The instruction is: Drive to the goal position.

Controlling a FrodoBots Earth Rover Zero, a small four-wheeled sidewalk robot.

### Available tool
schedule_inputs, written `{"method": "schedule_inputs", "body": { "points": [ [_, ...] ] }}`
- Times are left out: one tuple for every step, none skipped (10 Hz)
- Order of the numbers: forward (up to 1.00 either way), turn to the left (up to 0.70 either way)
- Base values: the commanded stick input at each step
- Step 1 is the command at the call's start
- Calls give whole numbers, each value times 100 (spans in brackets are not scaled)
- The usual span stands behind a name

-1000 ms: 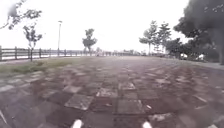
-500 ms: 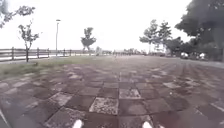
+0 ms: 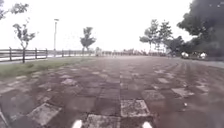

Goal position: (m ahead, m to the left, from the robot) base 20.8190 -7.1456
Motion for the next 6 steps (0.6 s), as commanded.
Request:
{"method": "schedule_inputs", "body": {
  "points": [
    [85, 0],
    [85, 0],
    [85, 0],
    [85, 0],
    [85, 0],
    [85, 0]
  ]
}}
